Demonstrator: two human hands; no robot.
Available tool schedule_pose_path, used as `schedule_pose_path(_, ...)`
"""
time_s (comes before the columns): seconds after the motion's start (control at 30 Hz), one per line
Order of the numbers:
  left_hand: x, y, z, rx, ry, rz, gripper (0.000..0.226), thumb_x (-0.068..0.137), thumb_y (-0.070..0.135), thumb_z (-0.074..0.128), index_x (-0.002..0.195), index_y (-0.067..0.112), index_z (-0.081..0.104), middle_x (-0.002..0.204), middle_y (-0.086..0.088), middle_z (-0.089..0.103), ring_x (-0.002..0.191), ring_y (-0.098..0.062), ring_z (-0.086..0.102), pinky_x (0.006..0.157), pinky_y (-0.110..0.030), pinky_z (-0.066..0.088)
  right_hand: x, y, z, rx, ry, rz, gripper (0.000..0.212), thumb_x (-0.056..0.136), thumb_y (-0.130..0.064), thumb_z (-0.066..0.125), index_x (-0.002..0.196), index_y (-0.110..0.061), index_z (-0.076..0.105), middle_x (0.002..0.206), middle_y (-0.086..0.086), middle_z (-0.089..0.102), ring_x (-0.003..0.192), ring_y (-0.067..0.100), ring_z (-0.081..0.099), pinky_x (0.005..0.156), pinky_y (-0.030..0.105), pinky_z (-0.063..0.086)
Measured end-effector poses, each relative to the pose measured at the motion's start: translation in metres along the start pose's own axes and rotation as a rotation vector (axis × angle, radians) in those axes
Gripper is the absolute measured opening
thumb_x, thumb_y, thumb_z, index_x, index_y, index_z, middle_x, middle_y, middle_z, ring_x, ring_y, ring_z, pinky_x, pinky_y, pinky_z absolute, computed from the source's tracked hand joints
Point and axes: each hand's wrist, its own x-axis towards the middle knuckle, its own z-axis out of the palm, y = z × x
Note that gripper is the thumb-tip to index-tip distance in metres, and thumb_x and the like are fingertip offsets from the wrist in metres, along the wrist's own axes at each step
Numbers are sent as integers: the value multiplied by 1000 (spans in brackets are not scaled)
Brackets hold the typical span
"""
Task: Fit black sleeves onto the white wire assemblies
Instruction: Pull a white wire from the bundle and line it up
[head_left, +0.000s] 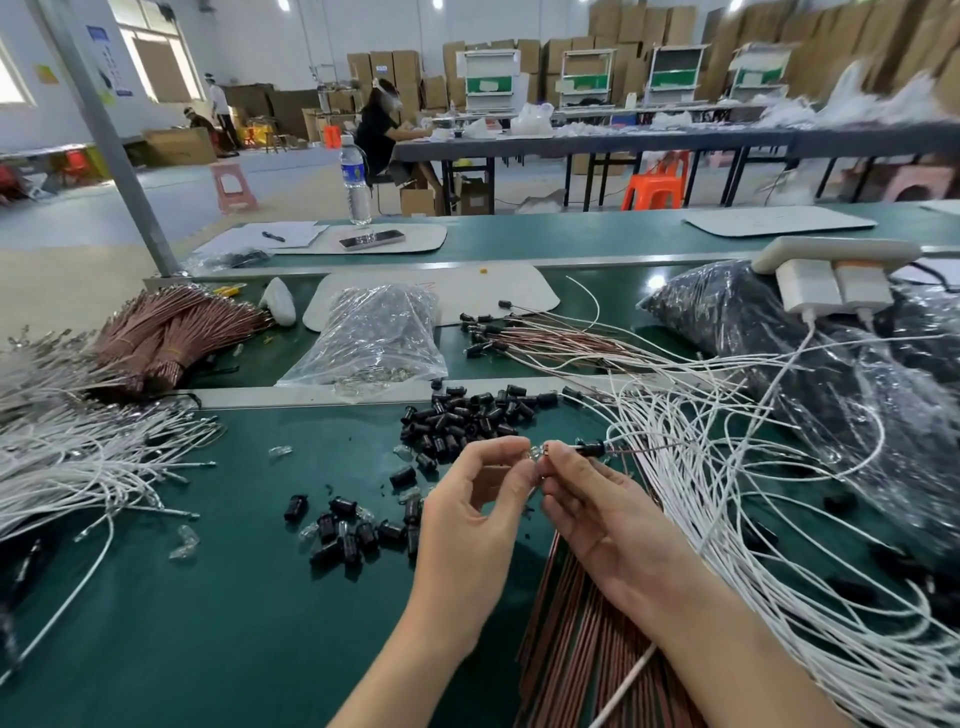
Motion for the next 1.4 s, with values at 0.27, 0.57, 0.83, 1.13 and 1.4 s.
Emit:
schedule_pose_path(0.27, -1, 0, 0, 2, 2, 25, 18, 89, 34, 66, 106, 33, 70, 100, 10, 75, 97, -13, 71, 86, -25, 57, -1, 0, 1, -11, 1, -3, 14, 67, -21, 80, 76, -11, 81, 78, 5, 74, 65, 8, 69, 60, 19, 58)
schedule_pose_path(0.57, 0, -5, -3, 70, -29, 50, 18, 93, 35, 63, 109, 33, 69, 101, 12, 75, 100, -12, 71, 86, -28, 58, 0, 0, -1, -20, -9, -11, 14, 67, -20, 80, 77, -10, 81, 77, 6, 74, 65, 9, 69, 60, 19, 58)
schedule_pose_path(0.83, 1, -8, -9, 155, -24, 94, 24, 95, 34, 59, 116, 27, 69, 103, 14, 74, 99, -12, 71, 85, -31, 59, 1, 2, -4, -95, -47, -42, 21, 67, -25, 82, 83, -10, 82, 83, 8, 76, 69, 9, 69, 63, 18, 57)
schedule_pose_path(1.13, 2, -11, -13, 226, -36, 141, 22, 96, 29, 61, 117, 25, 69, 103, 16, 72, 100, -9, 70, 84, -26, 58, 0, 5, -1, -91, -33, -63, 19, 66, -23, 81, 79, -10, 82, 80, 8, 75, 70, 10, 71, 63, 17, 57)
schedule_pose_path(1.4, 1, -12, -15, 209, -25, 136, 23, 97, 12, 65, 114, 26, 71, 100, 15, 73, 96, -9, 71, 82, -22, 57, -2, 6, -1, -134, -38, -94, 17, 68, -25, 81, 80, -11, 82, 81, 9, 76, 75, 12, 73, 65, 18, 56)
